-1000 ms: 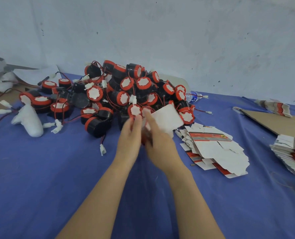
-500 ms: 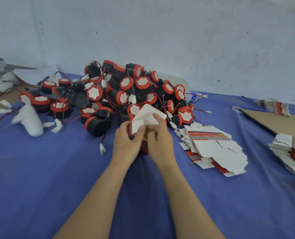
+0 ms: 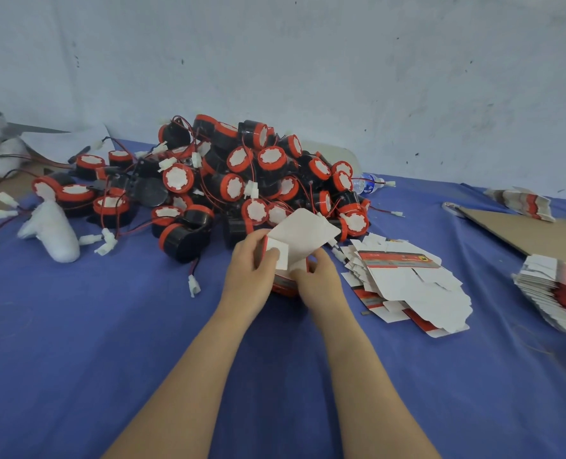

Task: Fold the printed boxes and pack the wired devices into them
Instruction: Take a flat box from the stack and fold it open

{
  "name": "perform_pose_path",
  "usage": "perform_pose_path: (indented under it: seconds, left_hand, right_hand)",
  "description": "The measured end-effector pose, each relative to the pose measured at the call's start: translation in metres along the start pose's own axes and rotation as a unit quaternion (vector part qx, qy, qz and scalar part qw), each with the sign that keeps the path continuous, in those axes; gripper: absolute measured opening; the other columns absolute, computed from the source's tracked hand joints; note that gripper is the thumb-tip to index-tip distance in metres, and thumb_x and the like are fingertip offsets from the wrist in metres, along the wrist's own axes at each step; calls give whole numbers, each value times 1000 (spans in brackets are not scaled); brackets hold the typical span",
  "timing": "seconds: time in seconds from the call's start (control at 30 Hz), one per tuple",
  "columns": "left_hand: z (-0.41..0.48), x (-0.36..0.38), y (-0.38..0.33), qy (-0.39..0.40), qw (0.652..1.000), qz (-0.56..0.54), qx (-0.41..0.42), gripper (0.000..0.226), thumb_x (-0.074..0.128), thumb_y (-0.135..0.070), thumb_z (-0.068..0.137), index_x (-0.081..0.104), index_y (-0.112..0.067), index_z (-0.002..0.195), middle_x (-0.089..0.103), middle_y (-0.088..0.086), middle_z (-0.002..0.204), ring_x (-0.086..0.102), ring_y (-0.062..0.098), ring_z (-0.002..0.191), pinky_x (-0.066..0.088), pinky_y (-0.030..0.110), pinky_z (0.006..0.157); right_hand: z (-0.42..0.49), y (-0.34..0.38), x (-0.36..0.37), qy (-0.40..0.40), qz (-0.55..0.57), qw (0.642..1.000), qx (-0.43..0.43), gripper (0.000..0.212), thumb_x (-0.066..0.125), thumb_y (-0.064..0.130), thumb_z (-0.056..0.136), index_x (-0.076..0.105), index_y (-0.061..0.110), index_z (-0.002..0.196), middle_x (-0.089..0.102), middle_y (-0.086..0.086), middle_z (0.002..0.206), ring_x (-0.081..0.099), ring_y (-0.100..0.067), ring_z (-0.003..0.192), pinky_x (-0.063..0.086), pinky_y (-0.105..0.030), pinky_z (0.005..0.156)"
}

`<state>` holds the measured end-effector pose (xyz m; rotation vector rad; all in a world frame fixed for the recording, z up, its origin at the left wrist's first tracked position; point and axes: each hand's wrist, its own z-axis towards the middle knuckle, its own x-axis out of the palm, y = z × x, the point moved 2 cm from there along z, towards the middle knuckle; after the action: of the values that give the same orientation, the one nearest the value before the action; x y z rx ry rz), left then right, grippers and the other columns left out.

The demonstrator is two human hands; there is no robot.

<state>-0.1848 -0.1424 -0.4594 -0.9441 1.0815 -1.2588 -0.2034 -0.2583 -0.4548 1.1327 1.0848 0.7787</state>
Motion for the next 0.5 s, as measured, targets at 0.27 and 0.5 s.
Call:
perform_pose_path:
  seconds: [0.27,0.5]
  left_hand:
    - [0,-6,-2,-63,996,48,46,36,48,-21,97,53,-28,132,53,-13,120,48,1,104,37,1,72]
    - [0,-8,-5,-60,994,66,68,35,49,-23,94,60,-33,126,57,-16,114,54,-4,96,38,3,70]
  right_hand:
    - [0,16,-2,-13,235,972,20,31,46,57,92,63,32,100,69,6,110,64,-11,103,51,-32,89]
    - [1,18,-18,10,291,957,-1,37,47,46,97,74,29,78,76,8,88,72,-10,87,56,-27,74]
